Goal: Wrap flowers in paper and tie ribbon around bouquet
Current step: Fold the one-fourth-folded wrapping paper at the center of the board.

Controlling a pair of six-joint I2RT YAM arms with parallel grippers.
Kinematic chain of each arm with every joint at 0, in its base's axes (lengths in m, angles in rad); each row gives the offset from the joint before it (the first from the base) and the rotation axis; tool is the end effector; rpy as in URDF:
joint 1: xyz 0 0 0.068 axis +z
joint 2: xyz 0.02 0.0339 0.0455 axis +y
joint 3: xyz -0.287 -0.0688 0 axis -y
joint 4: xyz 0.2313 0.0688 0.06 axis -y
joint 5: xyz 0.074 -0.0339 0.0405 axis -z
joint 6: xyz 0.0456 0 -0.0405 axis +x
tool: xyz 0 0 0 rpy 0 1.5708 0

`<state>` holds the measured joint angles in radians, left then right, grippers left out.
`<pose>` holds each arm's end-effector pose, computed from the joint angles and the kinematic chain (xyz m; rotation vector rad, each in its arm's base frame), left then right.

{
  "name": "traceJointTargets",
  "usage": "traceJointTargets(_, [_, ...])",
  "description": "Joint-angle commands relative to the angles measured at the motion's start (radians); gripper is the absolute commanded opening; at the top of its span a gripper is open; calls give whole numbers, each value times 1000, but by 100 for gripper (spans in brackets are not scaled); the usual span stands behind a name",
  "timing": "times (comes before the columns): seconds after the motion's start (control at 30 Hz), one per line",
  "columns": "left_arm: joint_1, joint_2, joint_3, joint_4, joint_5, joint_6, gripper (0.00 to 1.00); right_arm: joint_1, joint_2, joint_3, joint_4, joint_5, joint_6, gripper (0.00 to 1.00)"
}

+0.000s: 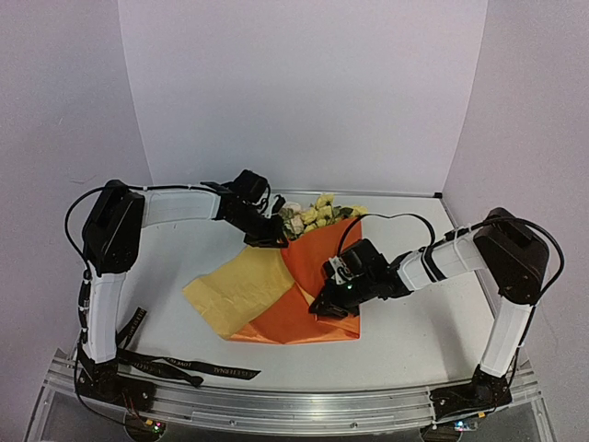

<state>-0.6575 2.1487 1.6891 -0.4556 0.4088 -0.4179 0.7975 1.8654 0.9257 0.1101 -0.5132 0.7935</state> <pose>0.3699 -0.3085 0.2132 0.4985 2.5896 -0.9265 0.2390 0.2769 0.1529 -0.2809 2.7021 1.2464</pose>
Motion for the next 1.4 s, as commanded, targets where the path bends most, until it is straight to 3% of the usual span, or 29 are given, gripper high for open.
traceJointTargets(0.0, [5, -4, 49, 7, 2, 16, 0, -5, -84, -6, -10, -11, -3, 31])
traceJointTargets(0.1, [7, -9, 48, 12, 5, 16, 0, -34, -141, -57, -6, -20, 23, 38])
traceJointTargets(0.23, [9, -14, 47, 14, 23, 15, 0, -55, -200, -121, 17, -45, 67, 40])
traceJointTargets(0.5, [9, -13, 44, 9, 19, 6, 0, -84, -254, -272, 142, -40, 144, 38])
traceJointTargets(0.8, [9, -7, 32, 9, 11, -5, 0, -116, -197, -423, 395, -40, 275, 32])
traceJointTargets(1.37, [6, -1, 34, 7, -46, 5, 0, -132, -319, -591, 402, -13, 248, 32])
